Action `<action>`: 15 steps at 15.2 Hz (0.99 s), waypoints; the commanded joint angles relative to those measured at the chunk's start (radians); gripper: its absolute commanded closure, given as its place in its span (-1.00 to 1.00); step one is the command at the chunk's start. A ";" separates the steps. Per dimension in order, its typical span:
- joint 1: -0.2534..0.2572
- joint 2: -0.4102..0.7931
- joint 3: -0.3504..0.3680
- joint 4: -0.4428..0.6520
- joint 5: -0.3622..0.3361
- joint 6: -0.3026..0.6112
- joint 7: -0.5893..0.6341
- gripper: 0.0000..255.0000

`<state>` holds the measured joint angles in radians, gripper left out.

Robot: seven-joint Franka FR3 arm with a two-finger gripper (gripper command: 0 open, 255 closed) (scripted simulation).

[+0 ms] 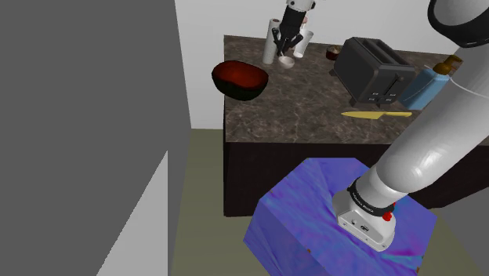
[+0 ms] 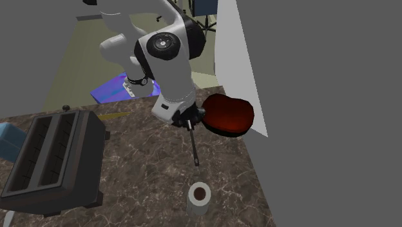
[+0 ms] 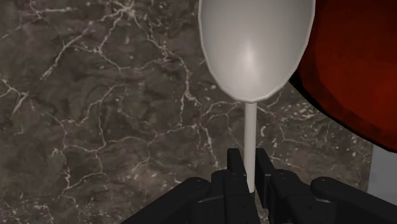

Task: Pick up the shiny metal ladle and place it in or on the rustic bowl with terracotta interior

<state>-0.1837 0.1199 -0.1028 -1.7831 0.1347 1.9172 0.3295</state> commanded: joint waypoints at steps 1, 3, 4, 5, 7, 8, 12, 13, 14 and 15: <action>0.001 -0.006 0.001 0.021 -0.002 -0.026 0.005 1.00; 0.001 -0.008 0.000 0.044 -0.003 -0.052 0.009 1.00; 0.001 -0.009 0.000 0.049 -0.004 -0.058 0.009 1.00; 0.013 -0.011 0.010 0.049 -0.005 -0.057 0.032 1.00; 0.039 -0.013 0.030 0.050 -0.009 -0.055 0.078 1.00; 0.051 -0.012 0.040 0.053 -0.010 -0.054 0.101 1.00; 0.102 -0.001 0.079 0.076 -0.017 -0.055 0.193 1.00; 0.114 0.005 0.089 0.085 -0.020 -0.056 0.216 1.00; 0.127 0.011 0.099 0.095 -0.022 -0.057 0.239 1.00; 0.139 0.018 0.108 0.106 -0.024 -0.059 0.262 1.00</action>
<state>-0.0557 0.1199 -0.0036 -1.7055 0.1126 1.8657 0.5688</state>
